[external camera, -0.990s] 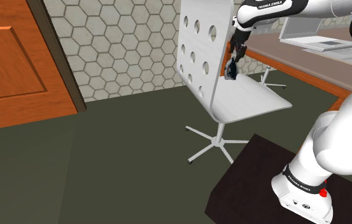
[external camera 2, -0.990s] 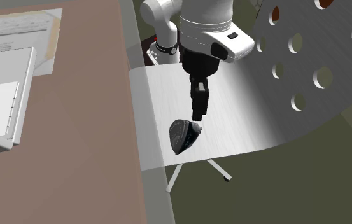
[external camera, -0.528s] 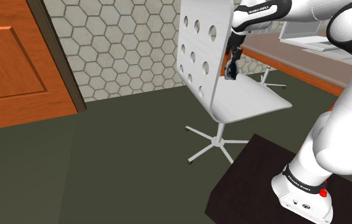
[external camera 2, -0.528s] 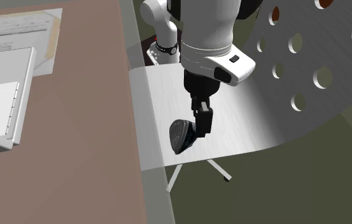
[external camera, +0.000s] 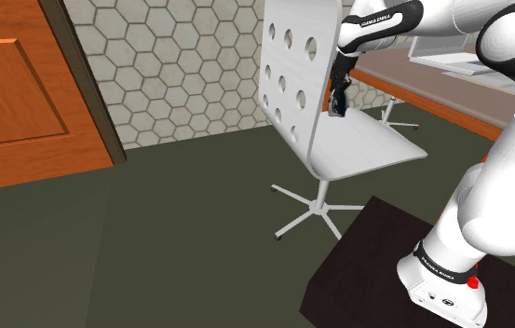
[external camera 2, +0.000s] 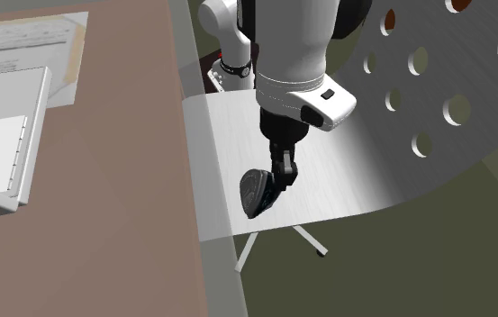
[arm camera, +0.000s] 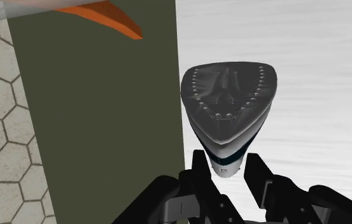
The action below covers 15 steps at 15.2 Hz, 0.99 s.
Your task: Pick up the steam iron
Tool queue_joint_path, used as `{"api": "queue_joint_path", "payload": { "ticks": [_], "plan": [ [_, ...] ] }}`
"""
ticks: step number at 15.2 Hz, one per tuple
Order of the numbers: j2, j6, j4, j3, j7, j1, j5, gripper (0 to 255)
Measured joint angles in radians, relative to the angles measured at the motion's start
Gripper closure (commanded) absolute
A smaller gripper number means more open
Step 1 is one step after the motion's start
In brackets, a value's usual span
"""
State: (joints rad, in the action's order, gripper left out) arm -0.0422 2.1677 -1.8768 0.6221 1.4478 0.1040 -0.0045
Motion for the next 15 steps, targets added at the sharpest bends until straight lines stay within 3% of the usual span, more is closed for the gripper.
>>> {"api": "queue_joint_path", "payload": {
  "ticks": [7,15],
  "plan": [
    [0.001,-0.006,0.005,0.0,0.001,0.0,-0.001,255],
    [0.013,-0.103,0.091,0.0,-0.002,0.0,-0.008,255]
  ]
}}
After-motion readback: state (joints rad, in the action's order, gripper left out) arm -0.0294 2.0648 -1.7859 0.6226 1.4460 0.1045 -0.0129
